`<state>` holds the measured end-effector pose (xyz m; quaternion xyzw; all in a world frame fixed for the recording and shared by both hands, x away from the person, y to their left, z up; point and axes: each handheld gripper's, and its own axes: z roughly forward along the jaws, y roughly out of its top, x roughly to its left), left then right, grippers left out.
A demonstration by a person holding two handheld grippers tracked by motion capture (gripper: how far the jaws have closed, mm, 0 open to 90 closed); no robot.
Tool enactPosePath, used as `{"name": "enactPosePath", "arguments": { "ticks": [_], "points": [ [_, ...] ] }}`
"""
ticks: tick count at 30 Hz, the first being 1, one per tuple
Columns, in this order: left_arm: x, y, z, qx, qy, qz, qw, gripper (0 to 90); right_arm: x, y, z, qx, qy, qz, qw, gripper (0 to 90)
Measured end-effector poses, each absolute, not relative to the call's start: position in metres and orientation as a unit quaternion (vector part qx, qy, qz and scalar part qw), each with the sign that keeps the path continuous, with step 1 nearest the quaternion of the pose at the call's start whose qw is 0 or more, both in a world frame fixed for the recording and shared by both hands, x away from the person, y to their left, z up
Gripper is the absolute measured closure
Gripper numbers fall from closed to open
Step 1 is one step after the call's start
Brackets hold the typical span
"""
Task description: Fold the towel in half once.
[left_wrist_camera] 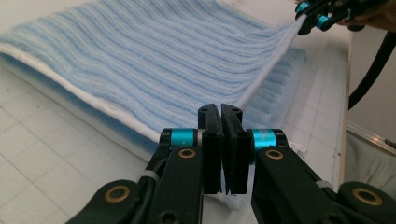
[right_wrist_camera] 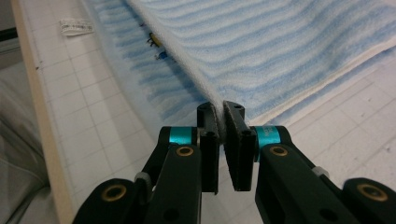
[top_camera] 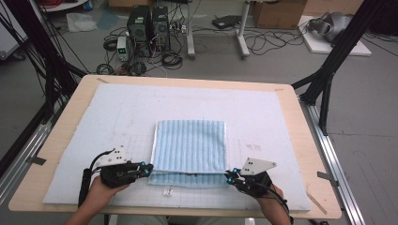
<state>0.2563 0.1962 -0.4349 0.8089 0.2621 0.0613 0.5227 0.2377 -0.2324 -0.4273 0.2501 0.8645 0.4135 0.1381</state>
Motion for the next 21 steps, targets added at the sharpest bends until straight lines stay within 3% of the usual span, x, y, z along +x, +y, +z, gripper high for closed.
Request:
{"name": "enactPosePath", "arguments": {
  "ticks": [6,8,9,12,21],
  "points": [
    [0.254,0.197,-0.440,0.811,0.263,0.042,0.520,85.3,0.232,-0.231,-0.432,0.246,0.873,0.399,0.133,84.3],
    [0.256,0.198,-0.439,0.802,0.279,0.040,0.527,73.7,0.232,-0.232,-0.433,0.246,0.876,0.394,0.127,77.4],
    [0.258,0.199,-0.438,0.796,0.292,0.040,0.529,60.2,0.232,-0.233,-0.433,0.253,0.874,0.397,0.122,68.8],
    [0.264,0.204,-0.433,0.778,0.312,0.060,0.542,53.3,0.234,-0.239,-0.428,0.269,0.859,0.422,0.110,62.1],
    [0.294,0.194,-0.430,0.766,0.336,0.085,0.542,58.1,0.256,-0.225,-0.429,0.306,0.845,0.424,0.117,70.7]
  ]
}}
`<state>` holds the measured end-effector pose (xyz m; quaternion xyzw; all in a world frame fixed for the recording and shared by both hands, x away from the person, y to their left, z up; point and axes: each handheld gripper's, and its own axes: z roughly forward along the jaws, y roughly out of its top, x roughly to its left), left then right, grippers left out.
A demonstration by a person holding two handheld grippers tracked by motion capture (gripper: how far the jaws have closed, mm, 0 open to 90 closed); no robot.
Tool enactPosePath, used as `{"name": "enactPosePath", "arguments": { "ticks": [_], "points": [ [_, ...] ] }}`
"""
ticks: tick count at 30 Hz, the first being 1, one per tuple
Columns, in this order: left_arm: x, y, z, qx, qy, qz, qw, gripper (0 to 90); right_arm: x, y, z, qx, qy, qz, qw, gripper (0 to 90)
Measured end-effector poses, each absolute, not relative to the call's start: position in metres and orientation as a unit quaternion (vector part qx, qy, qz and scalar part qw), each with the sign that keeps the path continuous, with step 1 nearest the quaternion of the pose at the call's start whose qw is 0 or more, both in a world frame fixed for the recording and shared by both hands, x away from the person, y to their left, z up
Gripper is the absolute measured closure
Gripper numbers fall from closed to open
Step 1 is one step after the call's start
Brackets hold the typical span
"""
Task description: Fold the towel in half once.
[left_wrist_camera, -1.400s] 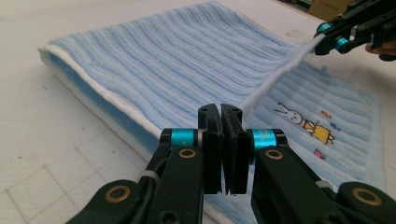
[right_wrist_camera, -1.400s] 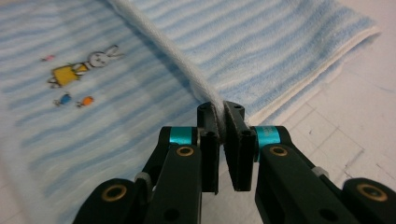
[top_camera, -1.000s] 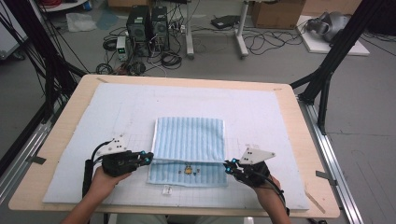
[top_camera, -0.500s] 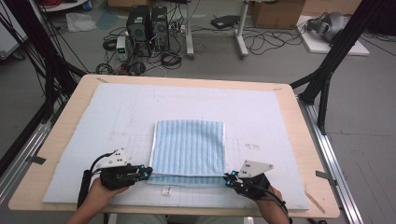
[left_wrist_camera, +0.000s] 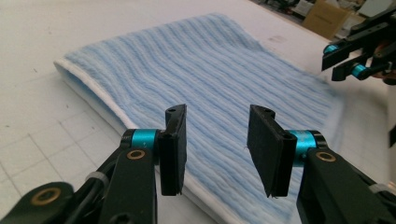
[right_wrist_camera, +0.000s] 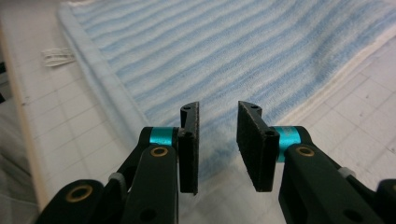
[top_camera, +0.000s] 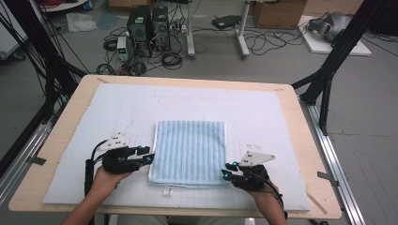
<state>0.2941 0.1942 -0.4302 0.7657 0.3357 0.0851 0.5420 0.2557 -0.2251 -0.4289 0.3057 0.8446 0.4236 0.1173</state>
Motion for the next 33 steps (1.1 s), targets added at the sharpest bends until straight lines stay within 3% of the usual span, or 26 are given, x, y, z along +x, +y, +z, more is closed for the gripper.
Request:
{"name": "enactPosePath", "arguments": {
  "ticks": [11,15,21,26,33],
  "points": [
    [0.309,0.186,-0.434,0.756,0.350,0.093,0.545,58.0,0.256,-0.213,-0.445,0.264,0.877,0.390,0.093,83.7],
    [0.308,0.187,-0.436,0.756,0.351,0.093,0.544,57.8,0.253,-0.219,-0.445,0.248,0.880,0.400,0.069,80.4],
    [0.314,0.192,-0.435,0.748,0.339,0.112,0.559,55.1,0.262,-0.229,-0.435,0.295,0.833,0.459,0.092,61.7],
    [0.333,0.187,-0.431,0.748,0.322,0.133,0.565,62.7,0.296,-0.232,-0.429,0.355,0.808,0.447,0.147,65.6],
    [0.383,0.170,-0.434,0.755,0.381,0.142,0.515,72.7,0.357,-0.219,-0.430,0.398,0.791,0.437,0.154,69.7]
  ]
}}
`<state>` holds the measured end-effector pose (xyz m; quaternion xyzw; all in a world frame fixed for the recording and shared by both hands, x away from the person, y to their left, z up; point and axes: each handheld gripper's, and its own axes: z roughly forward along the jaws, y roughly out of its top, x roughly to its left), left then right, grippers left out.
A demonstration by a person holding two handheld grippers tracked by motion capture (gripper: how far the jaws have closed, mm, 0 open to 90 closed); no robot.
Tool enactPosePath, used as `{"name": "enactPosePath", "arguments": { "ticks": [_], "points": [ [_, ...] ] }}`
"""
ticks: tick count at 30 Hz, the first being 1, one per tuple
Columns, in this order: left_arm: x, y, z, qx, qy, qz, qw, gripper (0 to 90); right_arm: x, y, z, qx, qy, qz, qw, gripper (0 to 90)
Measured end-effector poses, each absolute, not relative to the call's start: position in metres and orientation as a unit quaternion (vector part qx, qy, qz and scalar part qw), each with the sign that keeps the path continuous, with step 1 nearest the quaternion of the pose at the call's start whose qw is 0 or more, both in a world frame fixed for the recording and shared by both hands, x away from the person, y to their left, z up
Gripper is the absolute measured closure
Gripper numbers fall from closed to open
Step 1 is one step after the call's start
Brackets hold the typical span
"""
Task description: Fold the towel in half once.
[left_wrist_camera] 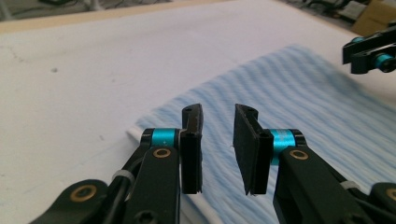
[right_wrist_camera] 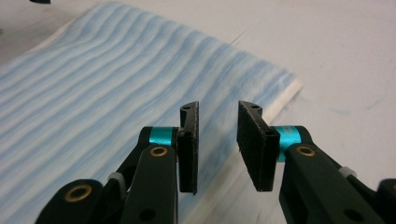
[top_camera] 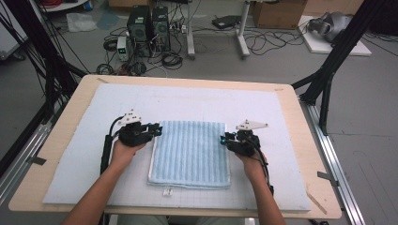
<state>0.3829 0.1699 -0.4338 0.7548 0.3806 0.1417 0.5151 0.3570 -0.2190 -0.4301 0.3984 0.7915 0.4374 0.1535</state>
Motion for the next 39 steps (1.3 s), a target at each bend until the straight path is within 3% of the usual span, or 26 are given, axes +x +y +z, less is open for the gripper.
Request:
{"name": "enactPosePath", "arguments": {
  "ticks": [10,16,18,26,27,39],
  "points": [
    [0.404,0.163,-0.451,0.774,0.429,0.150,0.441,77.5,0.379,-0.216,-0.443,0.430,0.803,0.379,0.164,73.9],
    [0.398,0.172,-0.442,0.760,0.414,0.150,0.478,60.8,0.367,-0.232,-0.433,0.432,0.786,0.408,0.171,68.5],
    [0.394,0.176,-0.436,0.749,0.403,0.150,0.504,53.8,0.360,-0.238,-0.428,0.427,0.782,0.417,0.177,63.1],
    [0.373,0.192,-0.425,0.715,0.389,0.154,0.560,18.9,0.336,-0.259,-0.412,0.421,0.769,0.441,0.191,21.5],
    [0.371,0.193,-0.425,0.713,0.388,0.156,0.563,15.9,0.333,-0.260,-0.411,0.426,0.768,0.434,0.204,13.0],
    [0.364,0.203,-0.418,0.709,0.384,0.165,0.567,16.1,0.327,-0.258,-0.412,0.409,0.769,0.445,0.207,10.6]
  ]
}}
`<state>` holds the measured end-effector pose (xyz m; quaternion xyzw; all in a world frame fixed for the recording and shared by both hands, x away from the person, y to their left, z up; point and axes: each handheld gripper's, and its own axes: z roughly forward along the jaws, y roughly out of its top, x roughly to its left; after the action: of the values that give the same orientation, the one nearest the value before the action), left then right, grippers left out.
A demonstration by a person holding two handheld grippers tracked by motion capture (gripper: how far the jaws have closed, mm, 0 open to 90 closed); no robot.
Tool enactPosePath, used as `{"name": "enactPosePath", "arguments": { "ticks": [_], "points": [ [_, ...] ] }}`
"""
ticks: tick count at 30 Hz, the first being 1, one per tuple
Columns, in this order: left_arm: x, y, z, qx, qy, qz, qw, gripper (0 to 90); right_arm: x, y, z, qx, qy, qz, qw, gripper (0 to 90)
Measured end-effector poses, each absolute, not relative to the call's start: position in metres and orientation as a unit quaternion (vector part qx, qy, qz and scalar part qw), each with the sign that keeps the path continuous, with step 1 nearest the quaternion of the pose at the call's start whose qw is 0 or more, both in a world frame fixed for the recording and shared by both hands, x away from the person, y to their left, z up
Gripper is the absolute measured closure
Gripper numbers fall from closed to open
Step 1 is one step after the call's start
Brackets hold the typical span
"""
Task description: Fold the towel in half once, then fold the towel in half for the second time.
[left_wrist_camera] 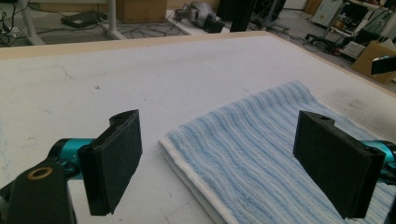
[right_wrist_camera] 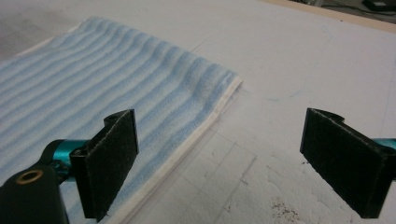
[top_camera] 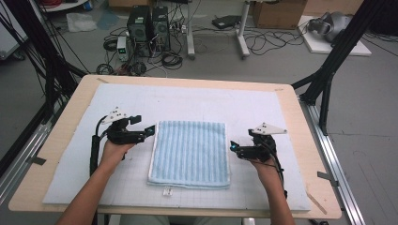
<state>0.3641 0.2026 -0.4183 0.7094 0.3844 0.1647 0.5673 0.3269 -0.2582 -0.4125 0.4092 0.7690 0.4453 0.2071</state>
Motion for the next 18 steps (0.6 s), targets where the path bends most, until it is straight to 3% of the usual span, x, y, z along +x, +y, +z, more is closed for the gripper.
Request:
{"name": "enactPosePath", "arguments": {
  "ticks": [18],
  "points": [
    [0.394,0.202,-0.415,0.713,0.405,0.143,0.555,17.4,0.321,-0.264,-0.411,0.405,0.763,0.459,0.206,10.6]
  ]
}}
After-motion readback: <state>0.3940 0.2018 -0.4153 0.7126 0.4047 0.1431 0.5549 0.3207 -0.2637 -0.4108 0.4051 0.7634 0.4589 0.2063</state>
